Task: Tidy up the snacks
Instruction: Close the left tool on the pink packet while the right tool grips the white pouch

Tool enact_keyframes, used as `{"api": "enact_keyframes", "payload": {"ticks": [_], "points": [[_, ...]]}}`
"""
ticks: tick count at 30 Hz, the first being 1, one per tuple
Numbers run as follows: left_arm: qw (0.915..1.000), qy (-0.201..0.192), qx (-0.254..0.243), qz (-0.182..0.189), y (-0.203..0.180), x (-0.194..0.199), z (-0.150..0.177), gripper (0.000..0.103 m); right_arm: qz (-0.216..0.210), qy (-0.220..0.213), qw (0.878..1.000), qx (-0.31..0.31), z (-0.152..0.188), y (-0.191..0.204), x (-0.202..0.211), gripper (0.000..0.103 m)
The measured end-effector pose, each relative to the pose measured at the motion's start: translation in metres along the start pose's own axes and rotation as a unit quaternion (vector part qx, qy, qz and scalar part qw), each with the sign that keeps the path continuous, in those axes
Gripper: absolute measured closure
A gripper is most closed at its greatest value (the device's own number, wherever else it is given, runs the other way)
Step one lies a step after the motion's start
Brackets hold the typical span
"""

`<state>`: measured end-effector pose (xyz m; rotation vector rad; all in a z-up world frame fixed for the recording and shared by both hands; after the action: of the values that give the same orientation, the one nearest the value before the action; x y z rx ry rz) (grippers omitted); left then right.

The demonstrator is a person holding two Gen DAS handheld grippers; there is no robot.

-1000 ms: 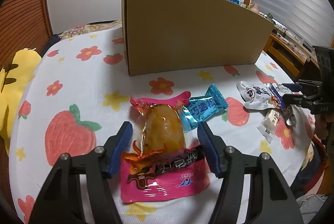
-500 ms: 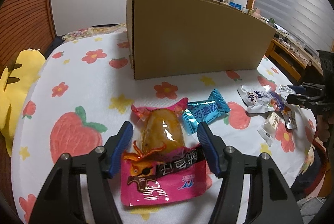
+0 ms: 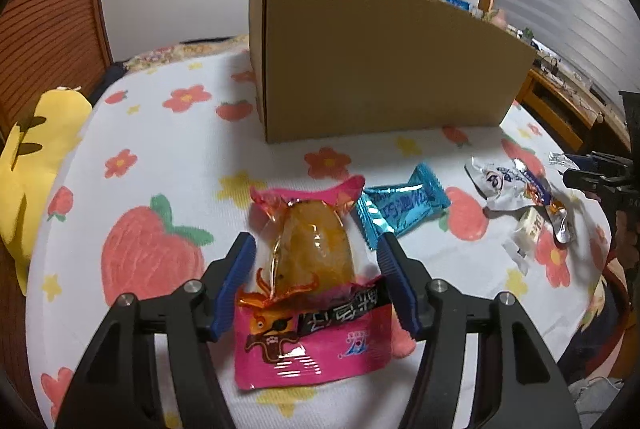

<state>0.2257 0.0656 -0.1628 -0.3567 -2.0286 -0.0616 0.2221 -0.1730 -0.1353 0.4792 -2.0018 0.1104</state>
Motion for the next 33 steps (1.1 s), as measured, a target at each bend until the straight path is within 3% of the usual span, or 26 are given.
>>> {"api": "enact_keyframes", "payload": {"ticks": [6, 10, 13, 24, 33], "points": [[0.9996, 0.026, -0.003, 0.003, 0.0, -0.003, 0.003, 0.041, 0.004, 0.009, 1.0, 0.002, 0.005, 0.0, -0.008, 0.039], [0.9997, 0.02, -0.008, 0.008, -0.002, 0.005, 0.003, 0.054, 0.004, 0.007, 1.0, 0.003, 0.005, 0.0, -0.008, 0.039], [0.9997, 0.02, -0.011, 0.01, -0.003, 0.007, 0.006, 0.055, 0.003, 0.005, 1.0, 0.003, 0.004, 0.0, -0.007, 0.039], [0.9993, -0.018, -0.011, 0.032, -0.013, 0.035, 0.0, 0.055, 0.003, -0.005, 1.0, 0.005, -0.002, 0.003, 0.003, 0.039], [0.9971, -0.064, -0.024, 0.034, -0.028, 0.068, -0.034, 0.055, 0.004, -0.035, 0.999, 0.023, -0.027, 0.014, 0.029, 0.039]]}}
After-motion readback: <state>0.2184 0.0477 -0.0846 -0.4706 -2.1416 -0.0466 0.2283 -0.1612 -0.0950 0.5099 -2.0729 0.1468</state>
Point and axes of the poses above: each gripper's, at about its wrist camera, not at the fingertips, and x roughly against the way its jaws point, y to its left, z to its underside, the point moved 10 cm from there along -x, roughly the way its jaws point, and after that the axes turned 13 degrees about y, right-handed, at the moved point
